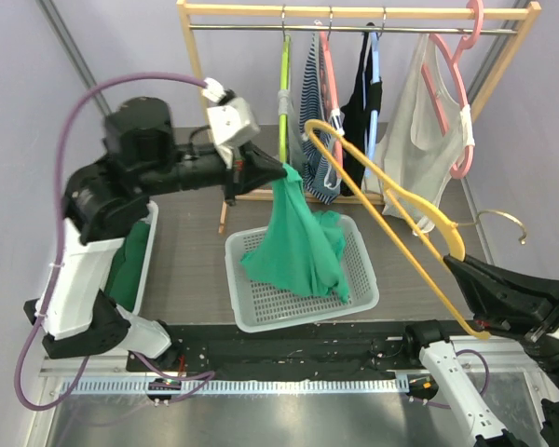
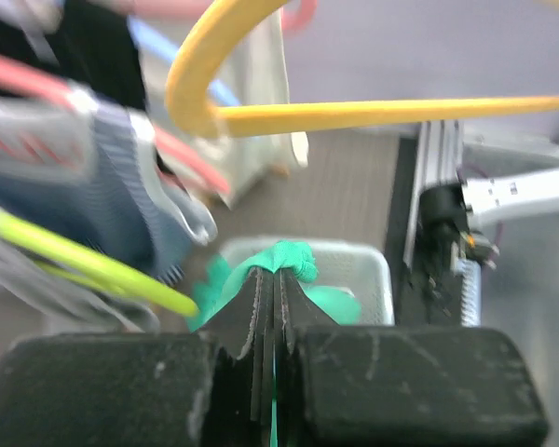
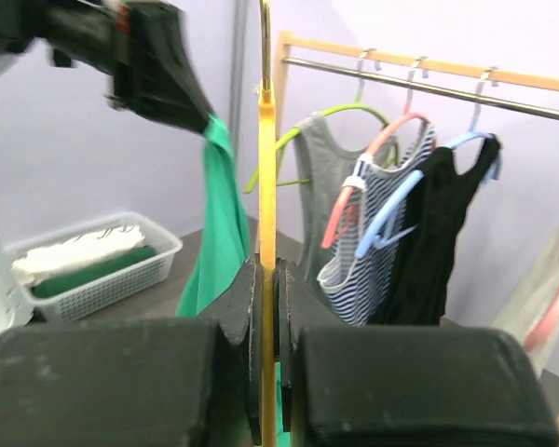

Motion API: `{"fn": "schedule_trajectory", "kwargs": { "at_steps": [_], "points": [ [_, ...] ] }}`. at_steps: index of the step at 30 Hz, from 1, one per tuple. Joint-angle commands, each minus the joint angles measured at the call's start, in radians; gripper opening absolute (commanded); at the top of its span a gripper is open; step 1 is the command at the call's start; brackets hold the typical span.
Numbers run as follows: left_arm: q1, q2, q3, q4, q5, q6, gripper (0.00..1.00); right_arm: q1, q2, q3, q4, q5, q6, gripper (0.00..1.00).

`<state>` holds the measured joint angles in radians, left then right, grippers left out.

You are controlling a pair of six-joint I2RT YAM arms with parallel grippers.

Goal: Remove the tank top from the hanger
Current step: Remove the tank top from the hanger, then place the tank top in the bin.

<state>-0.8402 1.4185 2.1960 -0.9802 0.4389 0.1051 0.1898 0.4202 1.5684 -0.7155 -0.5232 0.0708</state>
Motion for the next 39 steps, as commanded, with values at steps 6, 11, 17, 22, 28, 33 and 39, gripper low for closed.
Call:
{"fn": "schedule_trajectory", "kwargs": {
  "at_steps": [6, 11, 17, 22, 28, 33, 39],
  "points": [
    [-0.017, 0.014, 0.294, -0.002, 0.101, 0.136, 0.0, 0.007, -0.02, -0.128, 0.192, 0.241, 0.073, 0.01],
    [-0.019, 0.051, 0.424, -0.005, 0.149, 0.133, 0.0, 0.007, -0.018, -0.177, 0.215, 0.265, 0.08, 0.01],
    [-0.02, 0.126, 0.661, 0.012, 0.224, 0.114, 0.0, 0.007, -0.014, -0.211, 0.232, 0.293, 0.081, 0.01],
    [-0.019, 0.129, 0.673, 0.011, 0.233, 0.094, 0.0, 0.007, -0.012, -0.222, 0.234, 0.289, 0.089, 0.01],
    [-0.02, 0.109, 0.561, -0.009, 0.198, 0.139, 0.0, 0.007, -0.027, -0.237, 0.235, 0.296, 0.093, 0.01],
    [-0.019, 0.059, 0.288, 0.038, 0.048, 0.179, 0.0, 0.007, -0.041, -0.252, 0.235, 0.304, 0.096, 0.01],
    [-0.019, 0.039, -0.013, 0.163, -0.172, 0.3, 0.0, 0.007, -0.057, -0.261, 0.238, 0.319, 0.089, 0.01]
  ]
}}
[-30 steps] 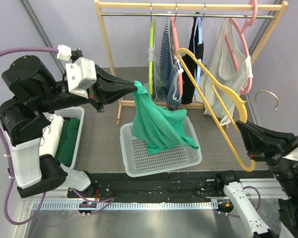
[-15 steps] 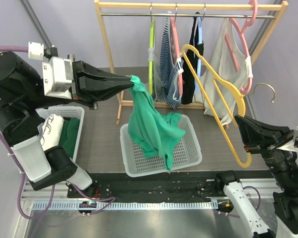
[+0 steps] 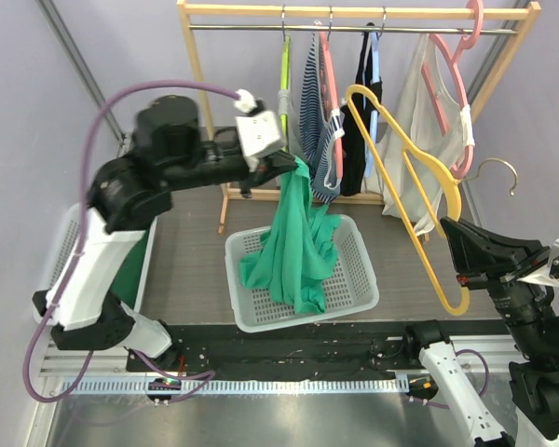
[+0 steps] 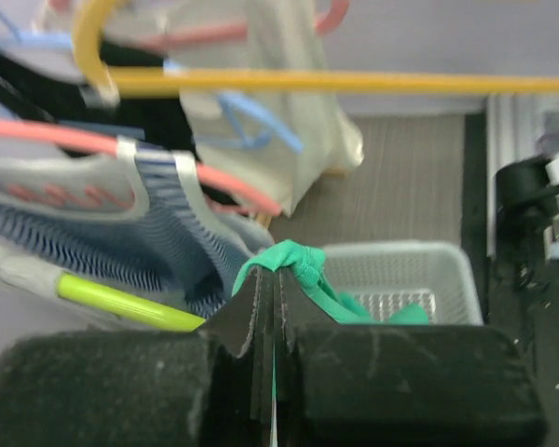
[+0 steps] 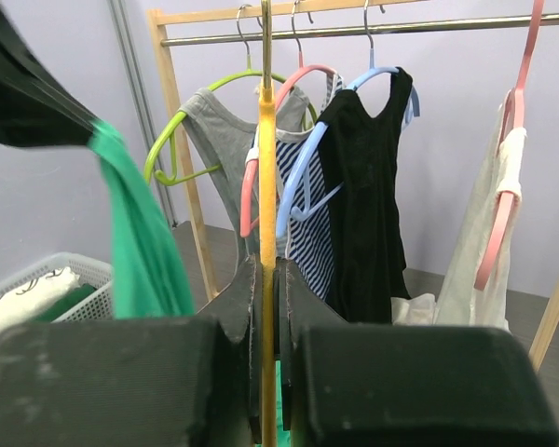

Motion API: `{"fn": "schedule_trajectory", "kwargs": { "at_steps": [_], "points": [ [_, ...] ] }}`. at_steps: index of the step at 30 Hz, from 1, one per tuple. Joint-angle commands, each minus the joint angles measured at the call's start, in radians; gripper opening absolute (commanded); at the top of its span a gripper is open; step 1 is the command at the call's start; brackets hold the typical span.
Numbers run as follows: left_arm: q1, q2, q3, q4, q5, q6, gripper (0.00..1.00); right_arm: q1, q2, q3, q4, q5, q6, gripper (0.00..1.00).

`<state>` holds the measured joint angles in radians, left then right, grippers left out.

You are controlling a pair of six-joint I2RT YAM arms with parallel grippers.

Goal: Remove the tank top from the hanger
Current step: Place the tank top in the bin.

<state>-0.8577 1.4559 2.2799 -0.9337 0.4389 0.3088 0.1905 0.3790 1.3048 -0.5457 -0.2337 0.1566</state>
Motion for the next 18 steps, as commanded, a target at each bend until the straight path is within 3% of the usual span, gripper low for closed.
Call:
{"fn": "schedule_trajectory", "kwargs": {
  "at_steps": [1, 4, 10, 11, 12, 15, 18],
  "points": [
    [-0.001, 0.001, -0.133, 0.13, -0.183, 0.095, 0.0, 0.006, -0.02, 0.001, 0.069, 0.031, 0.001, 0.01],
    [-0.001, -0.017, -0.212, 0.133, -0.184, 0.069, 0.0, 0.007, -0.025, 0.004, 0.064, 0.046, -0.005, 0.01],
    [-0.01, -0.114, -0.614, 0.174, -0.199, 0.073, 0.02, 0.007, -0.032, 0.016, 0.049, 0.053, -0.012, 0.01],
    [-0.01, -0.133, -0.705, 0.183, -0.209, 0.075, 0.1, 0.007, -0.035, 0.016, 0.047, 0.056, -0.014, 0.01],
    [-0.01, -0.137, -0.741, 0.188, -0.21, 0.078, 0.4, 0.009, -0.035, 0.013, 0.044, 0.057, -0.014, 0.01],
    [-0.012, -0.146, -0.859, 0.228, -0.21, 0.087, 0.99, 0.009, -0.034, 0.013, 0.04, 0.059, -0.011, 0.01],
    [-0.014, -0.128, -0.904, 0.3, -0.247, 0.088, 1.0, 0.01, -0.031, 0.019, 0.032, 0.059, -0.011, 0.01]
  ]
}}
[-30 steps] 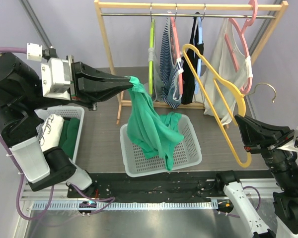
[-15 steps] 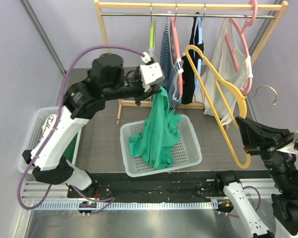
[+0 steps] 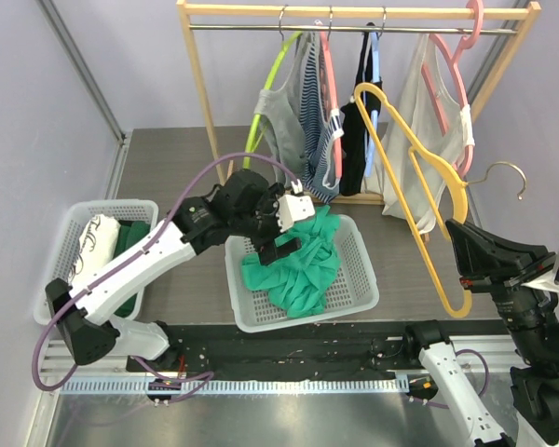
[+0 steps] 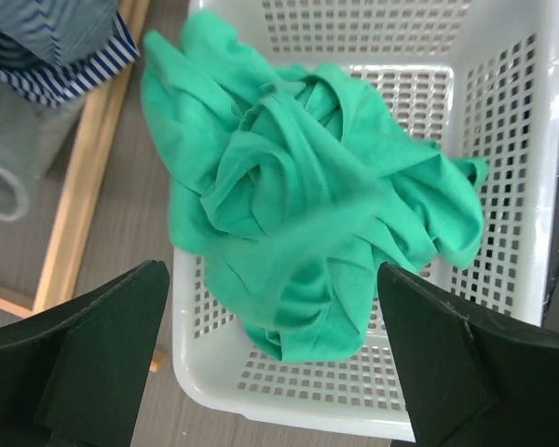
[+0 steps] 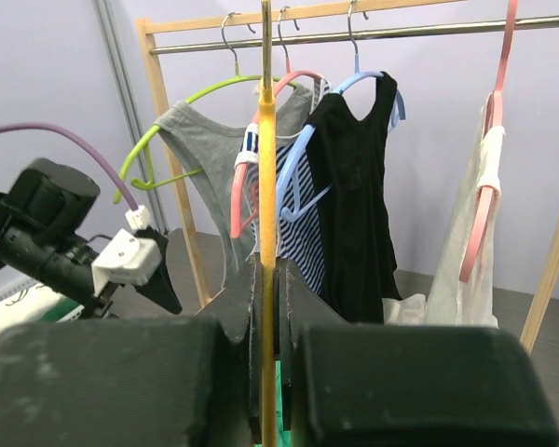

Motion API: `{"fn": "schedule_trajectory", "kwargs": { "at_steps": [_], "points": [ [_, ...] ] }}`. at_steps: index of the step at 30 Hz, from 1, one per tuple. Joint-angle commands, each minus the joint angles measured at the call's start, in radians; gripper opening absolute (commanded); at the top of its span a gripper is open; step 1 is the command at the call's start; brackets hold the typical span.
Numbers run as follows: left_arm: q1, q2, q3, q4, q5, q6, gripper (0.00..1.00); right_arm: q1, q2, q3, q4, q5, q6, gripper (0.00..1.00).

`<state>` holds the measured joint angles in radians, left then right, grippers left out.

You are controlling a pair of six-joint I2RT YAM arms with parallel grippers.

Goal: Remove the tank top from the hanger
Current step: Place the tank top in the bin.

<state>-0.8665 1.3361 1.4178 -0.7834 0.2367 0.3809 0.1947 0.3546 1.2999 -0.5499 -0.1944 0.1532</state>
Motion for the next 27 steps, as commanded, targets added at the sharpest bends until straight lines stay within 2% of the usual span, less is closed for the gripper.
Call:
{"fn": "schedule_trajectory", "kwargs": {
  "at_steps": [1, 11, 20, 22, 25, 27],
  "points": [
    [-0.003, 0.0, -0.045, 0.167, -0.057, 0.016, 1.0, 0.006, -0.005, 0.024, 0.033, 0.019, -0.006, 0.01],
    [-0.023, 0.184, 0.01, 0.326, -0.175, -0.028, 1.0, 0.008, 0.006, 0.013, 0.019, 0.009, -0.001, 0.01],
    [-0.023, 0.382, 0.004, 0.352, -0.289, -0.001, 0.99, 0.006, 0.003, 0.01, 0.019, -0.008, 0.013, 0.01],
    [-0.023, 0.399, 0.0, 0.371, -0.293, 0.012, 0.95, 0.006, 0.006, 0.022, 0.016, -0.01, 0.011, 0.01],
    [-0.023, 0.425, -0.017, 0.398, -0.297, 0.024, 0.82, 0.008, 0.015, 0.042, -0.002, -0.02, 0.003, 0.01],
    [-0.023, 0.446, -0.014, 0.412, -0.306, 0.026, 0.68, 0.006, 0.017, 0.052, -0.01, -0.026, 0.003, 0.01]
  ]
}}
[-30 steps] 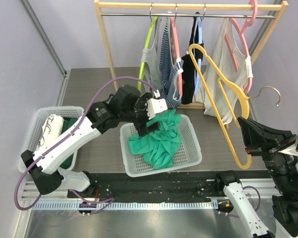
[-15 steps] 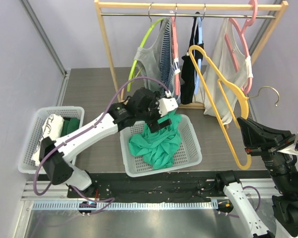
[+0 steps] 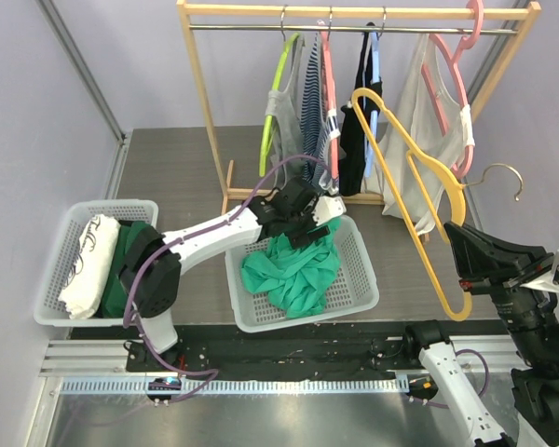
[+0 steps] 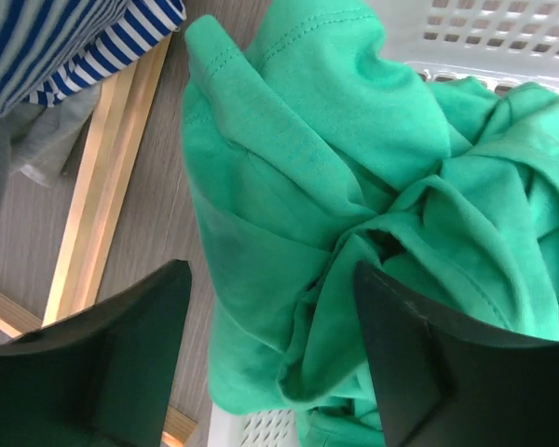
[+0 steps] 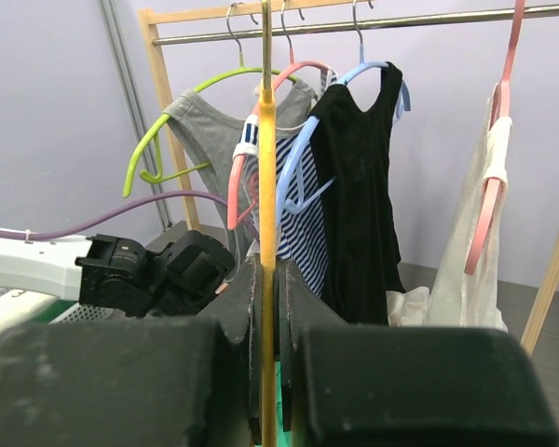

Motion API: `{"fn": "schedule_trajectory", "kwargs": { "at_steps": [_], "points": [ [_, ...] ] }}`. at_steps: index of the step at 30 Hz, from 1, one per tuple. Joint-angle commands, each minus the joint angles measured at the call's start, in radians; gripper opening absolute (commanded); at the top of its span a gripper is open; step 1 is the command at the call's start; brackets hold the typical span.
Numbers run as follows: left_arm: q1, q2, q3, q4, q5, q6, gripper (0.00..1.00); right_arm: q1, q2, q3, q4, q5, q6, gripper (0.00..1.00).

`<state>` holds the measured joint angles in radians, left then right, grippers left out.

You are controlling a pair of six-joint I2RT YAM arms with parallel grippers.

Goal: Remove the tank top from the hanger
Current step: Place the tank top in the bin.

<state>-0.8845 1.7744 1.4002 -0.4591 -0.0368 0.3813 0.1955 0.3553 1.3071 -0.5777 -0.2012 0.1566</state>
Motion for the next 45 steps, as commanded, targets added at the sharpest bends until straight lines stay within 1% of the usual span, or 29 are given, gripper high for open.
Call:
{"fn": "schedule_trajectory", "kwargs": {
  "at_steps": [1, 2, 4, 5, 6, 7, 10, 16, 22, 24, 27, 28, 30, 32, 35, 37, 43, 44, 45],
  "points": [
    [-0.004, 0.014, 0.008, 0.089, -0.037, 0.028, 0.63, 0.005, 0.016, 0.044, 0.016, -0.024, 0.001, 0.01],
    [-0.005, 0.02, 0.011, 0.088, -0.038, 0.03, 0.51, 0.005, 0.014, 0.044, 0.016, -0.027, 0.004, 0.01],
    [-0.004, 0.033, 0.025, 0.089, -0.04, 0.031, 0.38, 0.007, 0.013, 0.044, 0.015, -0.029, 0.006, 0.01],
    [-0.005, 0.034, 0.028, 0.088, -0.041, 0.031, 0.25, 0.005, 0.011, 0.04, 0.01, -0.027, 0.004, 0.01],
    [-0.005, 0.037, 0.031, 0.088, -0.041, 0.031, 0.19, 0.005, 0.013, 0.04, 0.012, -0.029, 0.006, 0.01],
    [-0.005, 0.04, 0.036, 0.088, -0.041, 0.031, 0.1, 0.007, 0.013, 0.038, 0.01, -0.029, 0.003, 0.01],
    [-0.005, 0.045, 0.04, 0.089, -0.049, 0.03, 0.0, 0.007, 0.016, 0.038, 0.009, -0.027, -0.002, 0.01],
    [-0.004, 0.045, 0.063, 0.073, -0.049, 0.022, 0.0, 0.007, 0.016, 0.038, 0.003, -0.029, -0.003, 0.01],
    [-0.005, 0.008, 0.16, 0.021, -0.046, -0.033, 0.0, 0.007, 0.014, 0.034, 0.004, -0.033, 0.0, 0.01],
    [-0.007, -0.018, 0.195, -0.013, -0.032, -0.071, 0.0, 0.005, 0.013, 0.032, 0.003, -0.03, 0.0, 0.01],
    [-0.01, -0.061, 0.223, -0.11, 0.064, -0.126, 0.0, 0.005, 0.01, 0.032, 0.003, -0.02, -0.005, 0.01],
    [-0.014, -0.076, 0.217, -0.136, 0.128, -0.16, 0.0, 0.007, 0.01, 0.032, 0.003, -0.017, -0.006, 0.01],
    [-0.019, -0.125, 0.172, -0.176, 0.181, -0.182, 0.0, 0.007, 0.007, 0.029, 0.001, -0.014, -0.008, 0.01],
    [-0.037, -0.151, 0.129, -0.205, 0.268, -0.151, 0.0, 0.007, 0.008, 0.024, -0.001, -0.012, -0.006, 0.01],
    [-0.065, -0.196, 0.014, -0.253, 0.317, -0.09, 0.0, 0.007, 0.013, 0.024, 0.001, -0.015, -0.008, 0.01],
    [-0.079, -0.202, -0.061, -0.259, 0.304, -0.065, 0.0, 0.005, 0.019, 0.026, 0.004, -0.017, -0.008, 0.01],
    [-0.085, -0.178, -0.148, -0.21, 0.23, 0.002, 0.0, 0.007, 0.03, 0.041, 0.01, -0.029, -0.002, 0.01],
    [-0.085, -0.173, -0.168, -0.191, 0.218, 0.013, 0.03, 0.007, 0.03, 0.044, 0.009, -0.03, 0.0, 0.01],
    [-0.085, -0.168, -0.176, -0.179, 0.194, 0.019, 0.26, 0.007, 0.03, 0.049, 0.009, -0.029, -0.002, 0.01]
  ]
}}
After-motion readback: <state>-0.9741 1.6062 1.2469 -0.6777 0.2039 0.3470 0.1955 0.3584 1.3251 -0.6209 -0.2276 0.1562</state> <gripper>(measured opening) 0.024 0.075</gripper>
